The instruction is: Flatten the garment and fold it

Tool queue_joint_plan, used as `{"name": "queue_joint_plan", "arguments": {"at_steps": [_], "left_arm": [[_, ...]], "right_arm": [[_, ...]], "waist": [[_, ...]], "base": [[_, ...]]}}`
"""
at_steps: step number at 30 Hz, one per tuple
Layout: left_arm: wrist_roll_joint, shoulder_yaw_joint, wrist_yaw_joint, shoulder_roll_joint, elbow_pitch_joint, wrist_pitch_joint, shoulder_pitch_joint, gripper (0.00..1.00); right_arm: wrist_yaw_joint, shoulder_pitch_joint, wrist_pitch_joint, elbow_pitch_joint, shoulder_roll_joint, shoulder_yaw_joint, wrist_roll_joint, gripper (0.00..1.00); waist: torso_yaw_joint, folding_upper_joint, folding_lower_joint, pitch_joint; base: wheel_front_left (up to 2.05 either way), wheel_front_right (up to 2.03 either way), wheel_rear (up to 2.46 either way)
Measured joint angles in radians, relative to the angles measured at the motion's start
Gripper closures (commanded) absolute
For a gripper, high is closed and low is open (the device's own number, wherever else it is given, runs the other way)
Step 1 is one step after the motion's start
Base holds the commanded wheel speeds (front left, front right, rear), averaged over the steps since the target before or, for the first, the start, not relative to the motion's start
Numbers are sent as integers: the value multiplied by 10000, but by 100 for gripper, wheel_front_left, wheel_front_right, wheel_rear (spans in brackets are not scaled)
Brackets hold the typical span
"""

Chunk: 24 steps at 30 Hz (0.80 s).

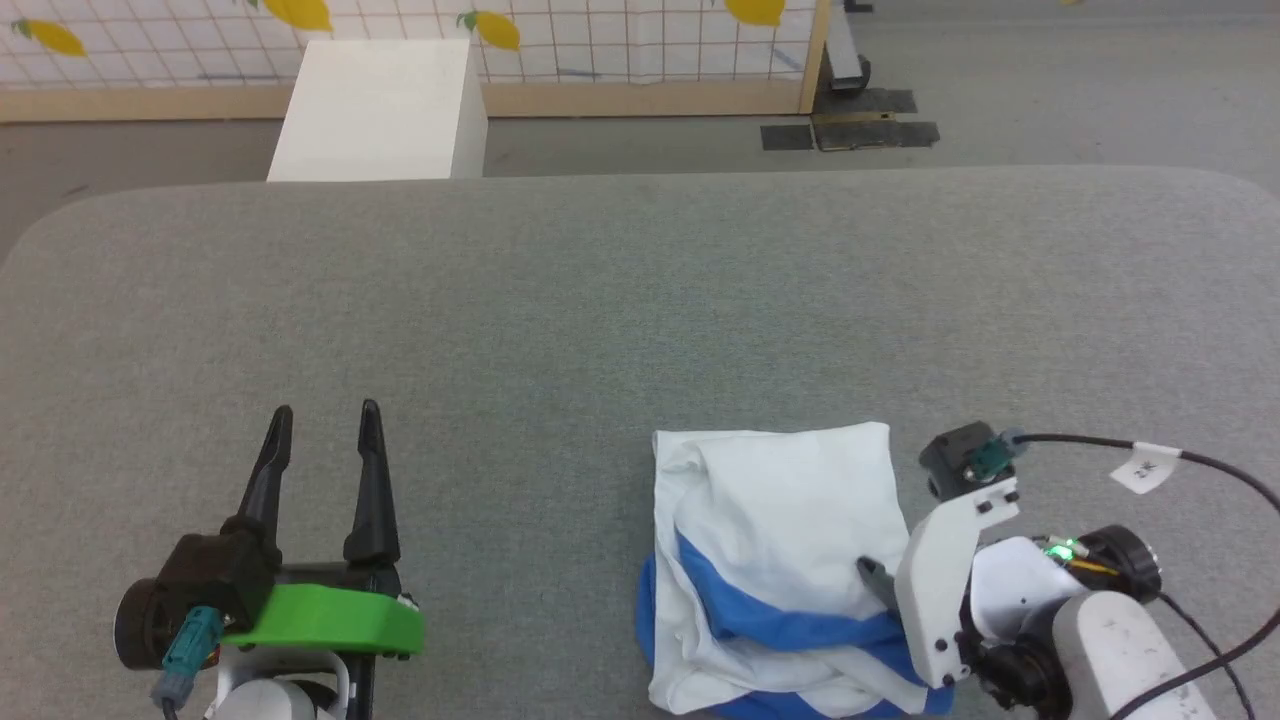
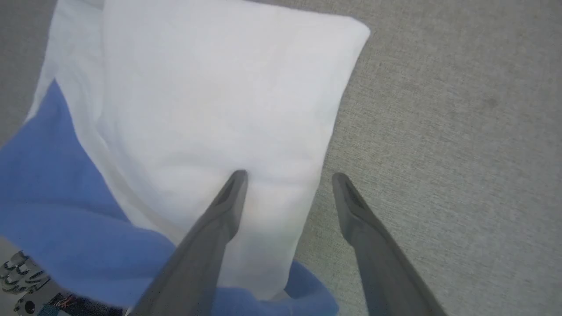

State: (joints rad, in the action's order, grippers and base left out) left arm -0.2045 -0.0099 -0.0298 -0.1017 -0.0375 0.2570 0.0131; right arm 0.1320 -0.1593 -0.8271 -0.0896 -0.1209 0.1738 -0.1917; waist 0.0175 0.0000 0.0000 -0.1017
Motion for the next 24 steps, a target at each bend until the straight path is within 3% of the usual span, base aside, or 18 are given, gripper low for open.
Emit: {"name": "queue_joint_plan", "arguments": {"at_steps": [13, 14, 15, 16, 21, 24], "left_arm": [[-2, 44, -6, 63, 92, 0, 151, 0], [-2, 40, -10, 71, 111, 0, 153, 0], [-2, 40, -15, 75, 125, 0, 159, 0], [-2, 36, -25, 82, 138, 0, 174, 0], [-2, 33, -50, 119, 174, 0, 259, 0], [-2, 2, -104, 144, 194, 0, 294, 0]], "right_arm": [[0, -517, 234, -1797, 301, 253, 155, 0], [0, -551, 221, -1916, 326, 224, 104, 42], [0, -602, 221, -1990, 320, 201, 42, 75], [0, -651, 222, -2065, 320, 203, 23, 100], [8, -866, 408, -2245, 213, 347, -171, 100], [8, -900, 711, -2000, -247, 936, -343, 100]], "waist": [[600, 0, 0, -466], [632, 0, 0, -475], [655, 0, 0, -480], [682, 0, 0, -484], [766, 0, 0, -447], [757, 0, 0, -376]], "base": [[0, 0, 0], [0, 0, 0], [0, 0, 0], [0, 0, 0], [0, 0, 0], [0, 0, 0]]}}
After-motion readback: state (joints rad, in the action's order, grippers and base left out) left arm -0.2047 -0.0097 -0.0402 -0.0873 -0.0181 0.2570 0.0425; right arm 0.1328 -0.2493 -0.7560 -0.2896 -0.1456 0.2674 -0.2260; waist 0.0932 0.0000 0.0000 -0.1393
